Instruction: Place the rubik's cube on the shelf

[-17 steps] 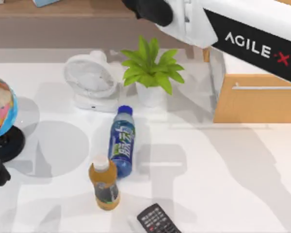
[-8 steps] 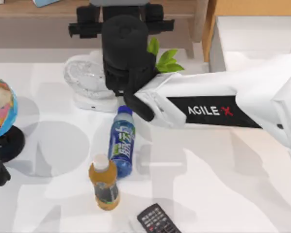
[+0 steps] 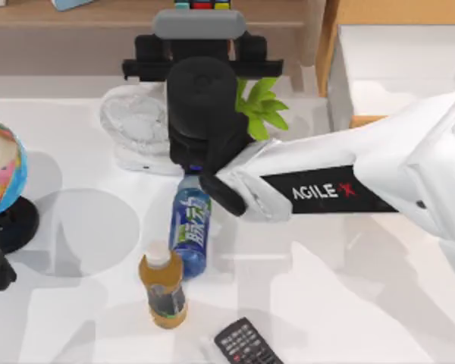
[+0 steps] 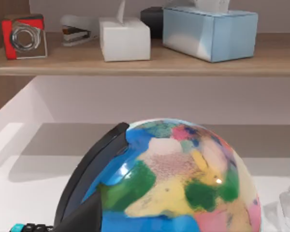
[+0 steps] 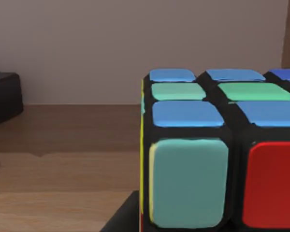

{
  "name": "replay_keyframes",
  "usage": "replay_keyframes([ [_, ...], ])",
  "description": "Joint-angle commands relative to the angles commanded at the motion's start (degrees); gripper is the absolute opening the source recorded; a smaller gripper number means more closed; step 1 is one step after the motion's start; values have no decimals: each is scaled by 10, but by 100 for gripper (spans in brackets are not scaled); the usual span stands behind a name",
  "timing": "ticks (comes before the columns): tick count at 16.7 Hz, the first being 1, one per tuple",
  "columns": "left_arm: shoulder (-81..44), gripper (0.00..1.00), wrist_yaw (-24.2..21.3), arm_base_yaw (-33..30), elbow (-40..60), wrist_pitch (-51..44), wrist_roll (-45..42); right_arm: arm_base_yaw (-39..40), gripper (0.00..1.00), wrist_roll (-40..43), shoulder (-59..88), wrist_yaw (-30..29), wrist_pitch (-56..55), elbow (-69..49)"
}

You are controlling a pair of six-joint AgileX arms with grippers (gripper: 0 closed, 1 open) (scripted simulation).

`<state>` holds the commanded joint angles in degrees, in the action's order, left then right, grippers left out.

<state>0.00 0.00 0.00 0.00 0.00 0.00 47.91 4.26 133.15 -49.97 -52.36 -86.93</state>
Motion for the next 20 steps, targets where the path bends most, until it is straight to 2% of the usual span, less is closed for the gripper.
replay_keyframes([
  [5,0,100,0,0,0,0,0,-11,0,-4,17,10,17,-39],
  [15,0,100,0,0,0,0,0,-72,0,-8,131,68,134,-270],
  [20,0,100,0,0,0,0,0,-79,0,-9,149,77,151,-295],
])
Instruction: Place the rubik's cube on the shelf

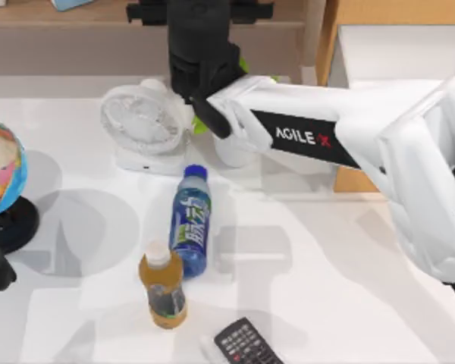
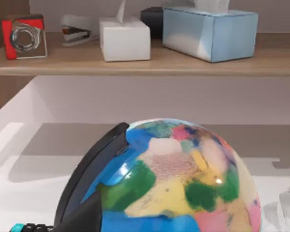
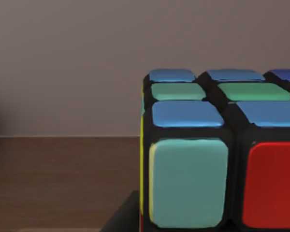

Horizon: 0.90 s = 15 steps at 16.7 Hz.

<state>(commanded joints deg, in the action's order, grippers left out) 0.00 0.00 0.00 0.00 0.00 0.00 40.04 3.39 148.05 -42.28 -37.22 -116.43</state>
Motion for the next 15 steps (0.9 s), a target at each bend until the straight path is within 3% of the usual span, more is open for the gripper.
replay_keyframes([
  [2,0,100,0,0,0,0,0,0,0,0,0,0,0,0],
  [15,0,100,0,0,0,0,0,0,98,0,0,0,0,0],
])
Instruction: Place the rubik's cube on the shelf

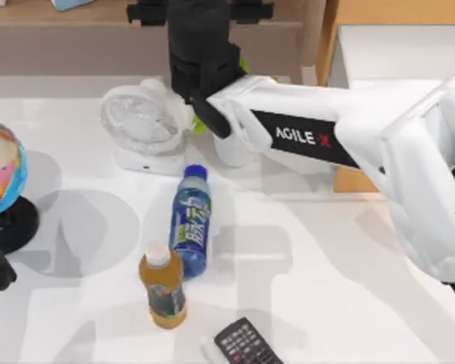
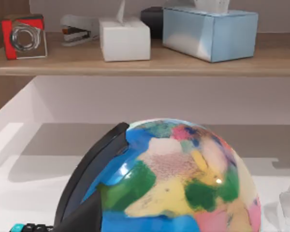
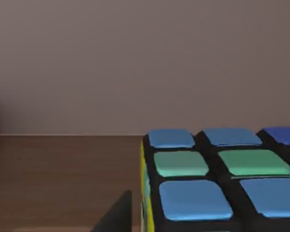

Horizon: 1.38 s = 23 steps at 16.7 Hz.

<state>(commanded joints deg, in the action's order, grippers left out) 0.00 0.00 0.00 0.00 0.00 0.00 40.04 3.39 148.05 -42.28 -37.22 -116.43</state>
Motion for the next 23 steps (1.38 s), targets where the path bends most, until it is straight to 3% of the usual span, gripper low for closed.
replay_keyframes([
  [13,0,100,0,0,0,0,0,8,100,21,-17,9,-20,31],
  [18,0,100,0,0,0,0,0,31,100,120,-94,49,-113,175],
  [23,0,100,0,0,0,0,0,47,100,277,-199,105,-251,396],
])
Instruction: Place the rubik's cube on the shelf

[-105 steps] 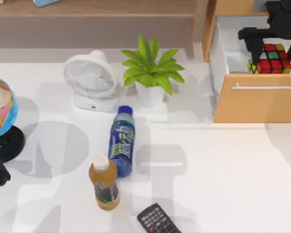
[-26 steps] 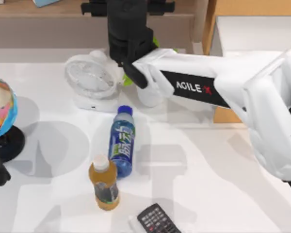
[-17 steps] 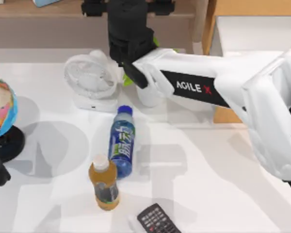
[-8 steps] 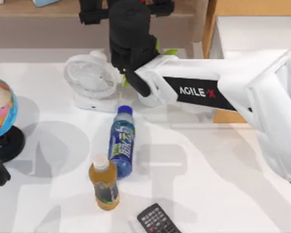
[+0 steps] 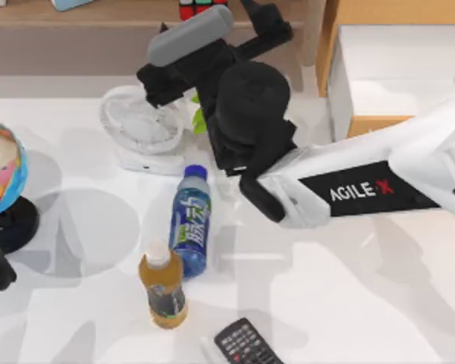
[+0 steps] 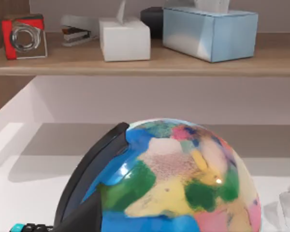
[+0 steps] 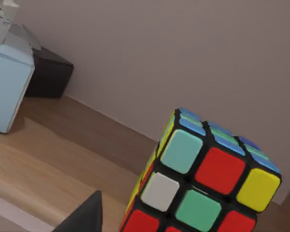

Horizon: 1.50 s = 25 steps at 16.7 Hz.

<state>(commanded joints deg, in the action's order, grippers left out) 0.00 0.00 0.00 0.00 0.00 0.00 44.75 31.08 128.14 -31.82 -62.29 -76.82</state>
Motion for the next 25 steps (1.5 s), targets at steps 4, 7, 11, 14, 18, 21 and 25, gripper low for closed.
replay_keyframes([
  [4,0,100,0,0,0,0,0,-6,100,146,-78,45,-118,198],
  [7,0,100,0,0,0,0,0,-27,100,259,-120,74,-199,343],
  [11,0,100,0,0,0,0,0,-85,100,399,-146,99,-286,507],
  [14,0,100,0,0,0,0,0,-148,100,487,-150,106,-335,590],
  [18,0,100,0,0,0,0,0,-229,100,565,-149,103,-376,639],
  [21,0,100,0,0,0,0,0,-249,100,580,-148,101,-384,645],
  [25,0,100,0,0,0,0,0,-247,100,580,-143,101,-382,643],
])
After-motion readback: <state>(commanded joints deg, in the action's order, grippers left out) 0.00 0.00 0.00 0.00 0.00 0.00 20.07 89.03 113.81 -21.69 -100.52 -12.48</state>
